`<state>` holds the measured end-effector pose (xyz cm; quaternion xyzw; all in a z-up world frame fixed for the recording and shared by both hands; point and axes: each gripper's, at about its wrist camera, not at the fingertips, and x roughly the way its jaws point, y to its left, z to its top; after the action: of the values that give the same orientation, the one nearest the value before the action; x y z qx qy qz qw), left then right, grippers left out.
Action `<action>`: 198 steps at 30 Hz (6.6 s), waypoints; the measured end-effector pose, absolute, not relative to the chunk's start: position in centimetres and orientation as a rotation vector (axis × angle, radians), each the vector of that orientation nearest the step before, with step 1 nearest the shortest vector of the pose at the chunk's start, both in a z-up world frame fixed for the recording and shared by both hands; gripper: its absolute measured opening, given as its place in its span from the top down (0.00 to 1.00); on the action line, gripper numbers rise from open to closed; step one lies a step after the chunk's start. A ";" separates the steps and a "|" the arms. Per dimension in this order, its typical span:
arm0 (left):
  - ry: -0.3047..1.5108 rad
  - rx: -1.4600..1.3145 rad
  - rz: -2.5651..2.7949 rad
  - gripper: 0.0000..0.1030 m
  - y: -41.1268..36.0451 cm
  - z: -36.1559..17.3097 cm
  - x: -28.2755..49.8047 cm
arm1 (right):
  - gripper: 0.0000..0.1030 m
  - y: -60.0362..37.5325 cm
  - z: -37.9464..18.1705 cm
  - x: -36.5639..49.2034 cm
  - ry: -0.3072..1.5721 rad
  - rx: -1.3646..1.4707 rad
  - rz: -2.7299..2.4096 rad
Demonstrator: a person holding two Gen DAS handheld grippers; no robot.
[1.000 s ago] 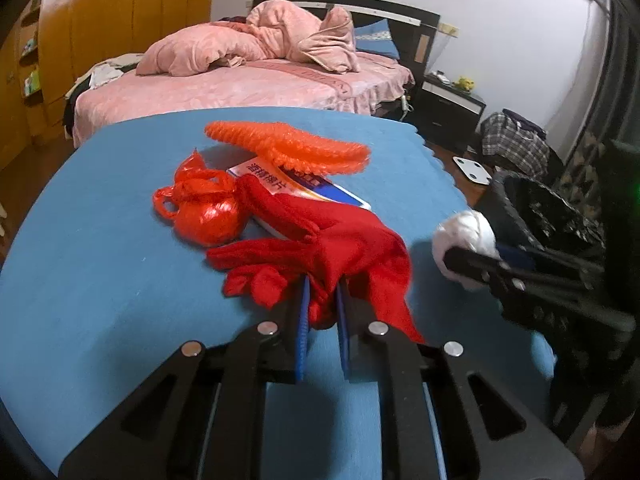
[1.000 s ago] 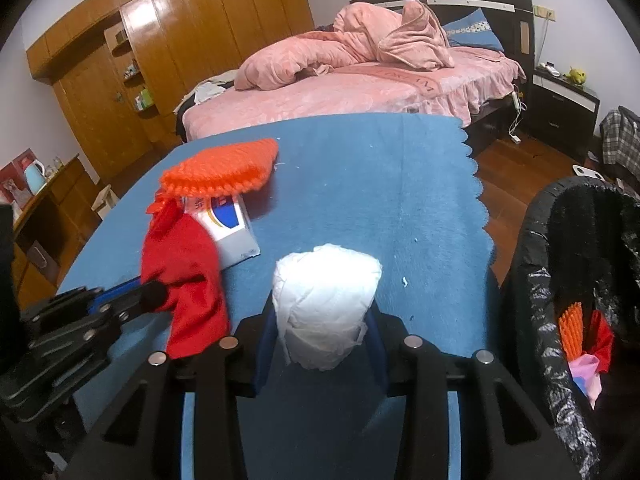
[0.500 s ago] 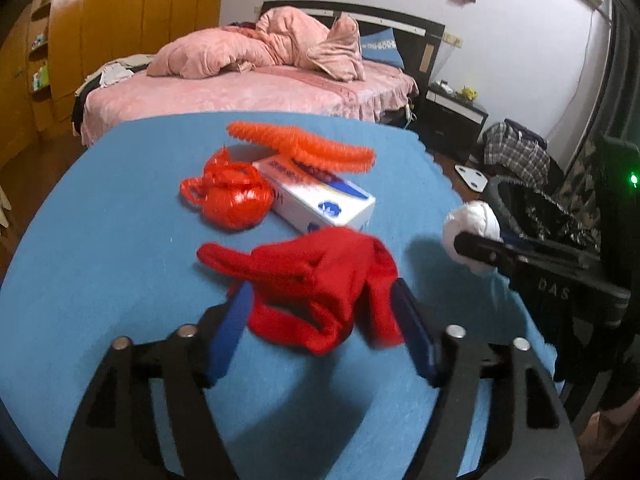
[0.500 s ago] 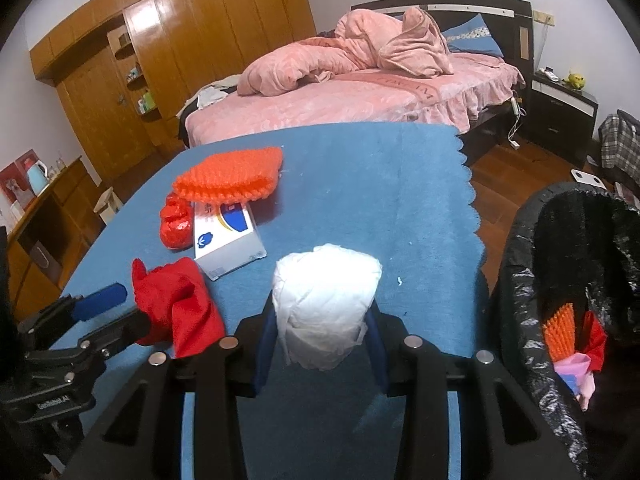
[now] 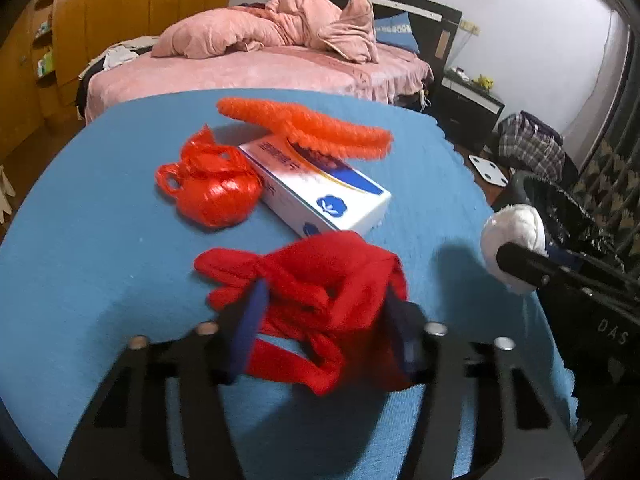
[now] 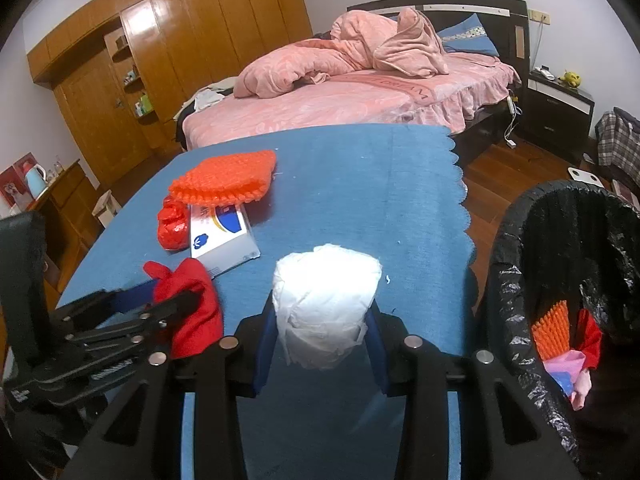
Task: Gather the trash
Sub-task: 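Grasp the white tissue ball with the right tool while the left tool grasps the red glove, then carry the tissue ball and red glove over the bin and open both tools, then move both tools back over the red bag and white box, then grasp the white alcohol-wipe box with the right tool while the left tool grasps the red plastic bag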
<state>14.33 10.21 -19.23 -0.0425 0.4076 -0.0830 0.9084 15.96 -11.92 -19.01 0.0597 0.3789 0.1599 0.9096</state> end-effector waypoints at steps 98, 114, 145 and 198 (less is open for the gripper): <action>0.643 0.054 -0.645 0.22 -18.2 -10.7 14.5 | 0.12 -40.1 -14.0 5.9 0.538 0.304 -0.264; 0.618 0.018 -0.363 0.11 -4.7 -11.1 13.1 | 0.06 -31.1 -13.0 8.0 0.550 0.256 -0.105; 0.760 -0.087 0.026 0.11 15.9 -16.9 18.6 | 0.06 -12.0 -17.1 18.2 0.694 0.077 0.185; 0.792 -0.162 -0.015 0.55 20.2 -17.7 17.4 | 0.06 -4.8 -18.1 19.9 0.752 0.006 0.342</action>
<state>17.39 20.15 -17.66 -0.0790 0.3854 -0.0071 0.9193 19.85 -4.79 -18.08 0.0029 0.3655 0.1662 0.9158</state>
